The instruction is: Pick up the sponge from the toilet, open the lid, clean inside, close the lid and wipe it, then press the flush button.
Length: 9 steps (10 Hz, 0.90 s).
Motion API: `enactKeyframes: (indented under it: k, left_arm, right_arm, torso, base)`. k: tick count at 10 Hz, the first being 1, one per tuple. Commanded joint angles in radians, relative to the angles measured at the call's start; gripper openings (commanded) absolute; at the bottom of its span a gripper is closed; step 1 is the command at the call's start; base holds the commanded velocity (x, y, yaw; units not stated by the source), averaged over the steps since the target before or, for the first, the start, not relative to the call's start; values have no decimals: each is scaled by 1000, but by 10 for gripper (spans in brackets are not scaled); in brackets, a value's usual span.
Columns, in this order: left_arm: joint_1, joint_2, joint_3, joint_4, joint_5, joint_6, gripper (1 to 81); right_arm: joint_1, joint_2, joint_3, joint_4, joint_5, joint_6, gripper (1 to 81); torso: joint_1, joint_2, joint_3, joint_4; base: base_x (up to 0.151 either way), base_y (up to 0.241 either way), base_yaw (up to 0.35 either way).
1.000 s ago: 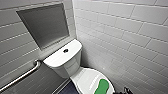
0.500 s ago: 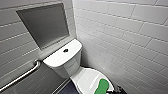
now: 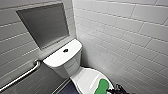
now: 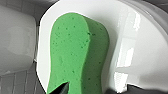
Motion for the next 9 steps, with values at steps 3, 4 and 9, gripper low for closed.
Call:
enactKeyframes:
  k: [3,4,9]
  left_arm:
    - [40,-4,-6,-3,91,1,811]
    - [40,-6,-6,-4,94,0,811]
    - [40,-7,-6,-3,97,-2,811]
  right_arm:
    - [68,40,-36,-13,-9,-2,811]
    - [62,53,-55,-13,-5,-2,811]
    - [53,54,-67,-13,77,-2,811]
  torso:
    - [0,0,0,0]
    - [0,0,0,0]
    - [0,0,0,0]
  base:
    - [0,0,0]
    - [0,0,0]
    - [0,0,0]
